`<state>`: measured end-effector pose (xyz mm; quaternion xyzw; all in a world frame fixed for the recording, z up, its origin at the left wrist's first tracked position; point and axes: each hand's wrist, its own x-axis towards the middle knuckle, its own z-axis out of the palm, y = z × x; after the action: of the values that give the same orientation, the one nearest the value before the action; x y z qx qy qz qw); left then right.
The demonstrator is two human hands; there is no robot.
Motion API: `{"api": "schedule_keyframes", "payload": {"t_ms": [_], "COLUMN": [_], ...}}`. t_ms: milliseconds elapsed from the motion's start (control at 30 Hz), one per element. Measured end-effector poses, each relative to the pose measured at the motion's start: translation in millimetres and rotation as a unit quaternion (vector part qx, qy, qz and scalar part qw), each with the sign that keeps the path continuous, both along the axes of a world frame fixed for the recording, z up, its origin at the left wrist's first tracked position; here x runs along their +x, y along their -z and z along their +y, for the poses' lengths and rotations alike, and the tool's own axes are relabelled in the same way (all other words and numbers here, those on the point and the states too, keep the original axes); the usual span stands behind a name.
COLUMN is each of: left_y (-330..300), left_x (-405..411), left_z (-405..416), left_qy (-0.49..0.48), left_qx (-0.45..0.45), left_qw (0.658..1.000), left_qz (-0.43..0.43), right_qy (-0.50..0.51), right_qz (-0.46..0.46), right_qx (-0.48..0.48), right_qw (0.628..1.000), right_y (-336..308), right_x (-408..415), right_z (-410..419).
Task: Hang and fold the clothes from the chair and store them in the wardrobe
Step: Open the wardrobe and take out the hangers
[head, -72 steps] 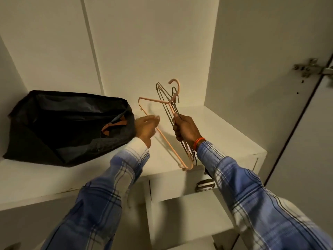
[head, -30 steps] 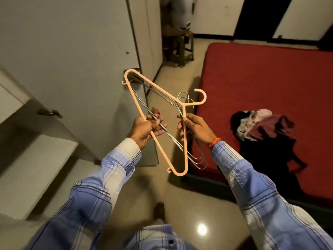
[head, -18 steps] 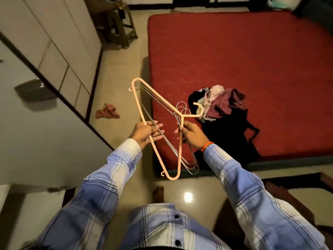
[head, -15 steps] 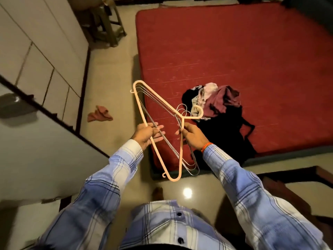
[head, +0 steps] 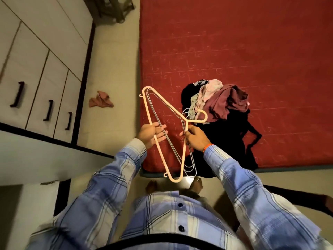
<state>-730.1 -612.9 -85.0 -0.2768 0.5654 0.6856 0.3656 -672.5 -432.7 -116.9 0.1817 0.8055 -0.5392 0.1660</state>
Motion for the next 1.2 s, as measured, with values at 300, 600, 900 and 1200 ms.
{"api": "schedule_keyframes", "payload": {"t_ms": [300, 600, 900, 1200], "left_y": [34.8, 88.1, 137.5, 134.4], "left_x": [-9.5, -46.4, -82.6, -123.4], "left_z": [22.9, 12.9, -5.1, 0.8], "left_qy": [-0.058, -0.040, -0.003, 0.045], "left_qx": [-0.033, -0.040, -0.063, -0.154], "left_qw": [0.998, 0.997, 0.993, 0.985], "left_qz": [-0.009, -0.055, -0.096, -0.057], "right_qy": [-0.039, -0.010, 0.009, 0.002], "right_qz": [-0.058, -0.124, -0.182, -0.250], "right_qx": [-0.040, -0.027, -0.008, 0.083], "right_qw": [0.997, 0.992, 0.983, 0.965], "right_y": [38.5, 79.0, 129.1, 117.2], "right_x": [-21.1, -49.1, -76.3, -112.4], "right_z": [26.7, 9.7, -10.9, -6.6]}}
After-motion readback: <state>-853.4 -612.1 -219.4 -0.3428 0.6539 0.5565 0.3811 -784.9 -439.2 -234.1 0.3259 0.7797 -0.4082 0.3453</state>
